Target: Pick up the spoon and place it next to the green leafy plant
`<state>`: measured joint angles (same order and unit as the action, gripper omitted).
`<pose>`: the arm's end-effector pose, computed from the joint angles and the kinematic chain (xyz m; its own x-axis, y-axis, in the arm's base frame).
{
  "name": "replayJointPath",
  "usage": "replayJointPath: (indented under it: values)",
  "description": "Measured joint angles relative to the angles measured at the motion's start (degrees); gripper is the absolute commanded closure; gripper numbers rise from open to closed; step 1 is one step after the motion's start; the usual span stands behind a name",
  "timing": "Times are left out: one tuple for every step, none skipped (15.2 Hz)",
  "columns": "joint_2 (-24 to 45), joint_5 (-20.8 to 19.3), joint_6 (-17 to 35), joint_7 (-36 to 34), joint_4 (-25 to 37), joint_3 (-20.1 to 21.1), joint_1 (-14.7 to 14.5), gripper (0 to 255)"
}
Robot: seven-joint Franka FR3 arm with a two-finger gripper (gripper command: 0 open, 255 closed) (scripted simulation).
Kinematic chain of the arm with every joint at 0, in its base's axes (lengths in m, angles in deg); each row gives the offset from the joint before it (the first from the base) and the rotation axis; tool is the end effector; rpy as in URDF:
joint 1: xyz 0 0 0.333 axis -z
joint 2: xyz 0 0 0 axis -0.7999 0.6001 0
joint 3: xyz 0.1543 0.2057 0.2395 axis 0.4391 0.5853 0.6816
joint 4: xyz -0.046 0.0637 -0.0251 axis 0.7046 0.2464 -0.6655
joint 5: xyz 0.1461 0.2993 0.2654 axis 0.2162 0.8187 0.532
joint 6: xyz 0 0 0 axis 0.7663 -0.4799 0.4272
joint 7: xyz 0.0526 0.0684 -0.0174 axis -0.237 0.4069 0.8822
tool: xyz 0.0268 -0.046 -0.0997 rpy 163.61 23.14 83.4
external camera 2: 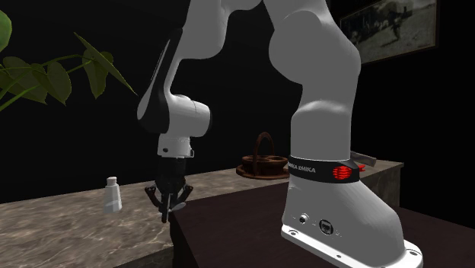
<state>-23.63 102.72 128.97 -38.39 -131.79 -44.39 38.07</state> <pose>0.3304 0.2385 0.1001 0.9794 0.1417 -0.1436 0.1196 -0.9810 -0.1526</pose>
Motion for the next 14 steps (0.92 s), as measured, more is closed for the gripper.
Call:
replayJointPath:
  values:
    - [0.10, -0.03, 0.08, 0.00, 0.05, 0.00, -0.02, 255]
    - [0.11, -0.07, 0.06, 0.00, 0.09, 0.00, -0.02, 255]
    - [0.08, -0.10, -0.04, -0.06, 0.13, -0.02, -0.06, 255]
    - [0.03, -0.13, -0.10, -0.04, 0.17, -0.02, 0.00, 0]
    - [0.07, -0.13, -0.08, 0.04, 0.15, -0.25, 0.21, 0]
    - [0.09, -0.12, -0.03, 0.07, 0.16, -0.38, 0.32, 0]
    - [0.13, -0.11, 0.02, 0.06, 0.16, -0.44, 0.34, 0]
    - [0.14, -0.10, 0.05, 0.06, 0.16, -0.46, 0.35, 0]
    - [0.15, -0.10, 0.06, 0.05, 0.17, -0.47, 0.35, 0]
    - [0.23, -0.10, 0.11, 0.00, 0.20, -0.50, 0.29, 0]
    - [-1.09, 0.01, -0.84, 0.04, -0.19, -0.26, 0.65, 0]
    - [-2.93, 0.12, -2.34, -0.09, -0.49, -0.04, 0.92, 0]
    - [-5.04, 0.18, -4.23, -0.03, -0.73, 0.12, 1.42, 0]
    - [-7.82, 0.45, -6.54, -0.10, -1.18, 0.49, 1.91, 0]
